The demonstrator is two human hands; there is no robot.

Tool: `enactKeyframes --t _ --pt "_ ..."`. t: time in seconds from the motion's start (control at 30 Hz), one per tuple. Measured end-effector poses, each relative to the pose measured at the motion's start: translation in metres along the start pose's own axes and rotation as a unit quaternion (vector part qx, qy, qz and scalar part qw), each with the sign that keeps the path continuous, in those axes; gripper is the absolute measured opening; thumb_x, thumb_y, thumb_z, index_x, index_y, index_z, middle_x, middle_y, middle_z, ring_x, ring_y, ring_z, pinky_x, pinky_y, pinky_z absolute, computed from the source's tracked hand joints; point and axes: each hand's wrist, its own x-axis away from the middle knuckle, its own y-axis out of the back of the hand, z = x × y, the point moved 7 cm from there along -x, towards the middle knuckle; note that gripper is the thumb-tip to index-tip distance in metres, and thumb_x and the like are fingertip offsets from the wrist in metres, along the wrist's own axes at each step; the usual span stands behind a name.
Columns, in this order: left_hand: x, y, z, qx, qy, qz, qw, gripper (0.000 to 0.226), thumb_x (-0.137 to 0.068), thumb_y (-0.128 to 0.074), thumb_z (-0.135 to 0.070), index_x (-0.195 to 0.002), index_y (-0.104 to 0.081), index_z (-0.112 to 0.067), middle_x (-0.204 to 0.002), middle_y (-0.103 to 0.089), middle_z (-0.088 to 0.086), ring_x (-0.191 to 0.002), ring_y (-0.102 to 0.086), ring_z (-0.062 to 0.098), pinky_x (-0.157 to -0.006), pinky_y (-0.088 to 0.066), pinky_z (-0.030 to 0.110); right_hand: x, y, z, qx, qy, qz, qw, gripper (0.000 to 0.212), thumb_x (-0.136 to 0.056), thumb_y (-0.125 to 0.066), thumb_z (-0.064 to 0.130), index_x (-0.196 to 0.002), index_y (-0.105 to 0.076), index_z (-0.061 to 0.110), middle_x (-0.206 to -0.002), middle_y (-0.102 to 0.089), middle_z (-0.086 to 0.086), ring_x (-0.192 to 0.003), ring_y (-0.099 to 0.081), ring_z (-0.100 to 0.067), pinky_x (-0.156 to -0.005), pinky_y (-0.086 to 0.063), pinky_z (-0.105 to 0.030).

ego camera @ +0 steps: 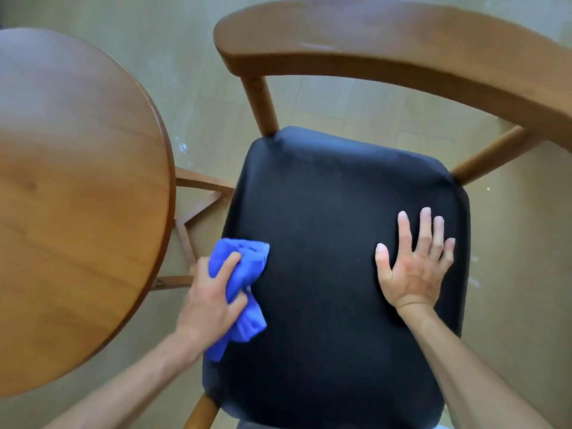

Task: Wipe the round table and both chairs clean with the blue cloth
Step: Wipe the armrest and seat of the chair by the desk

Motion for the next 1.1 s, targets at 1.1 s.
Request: enactKeyframes --t 1.1 --pt "0.083 -0.08 -0.138 -0.161 -0.298 0.134 0.931 0.067 -0.045 -0.08 -0.024 -0.103 -0.047 -0.028 -0.079 -0.06 0.005 -0.054 -0.049 0.021 -0.035 -0.041 0.025 -0.001 0.001 -0.002 -0.004 0.003 0.028 1.0 0.053 -0.095 -0.035 0.035 -0.146 -0.039 0.021 -0.155 -0.028 -0.014 -0.144 -0.023 -0.035 -0.114 -0.019 -0.057"
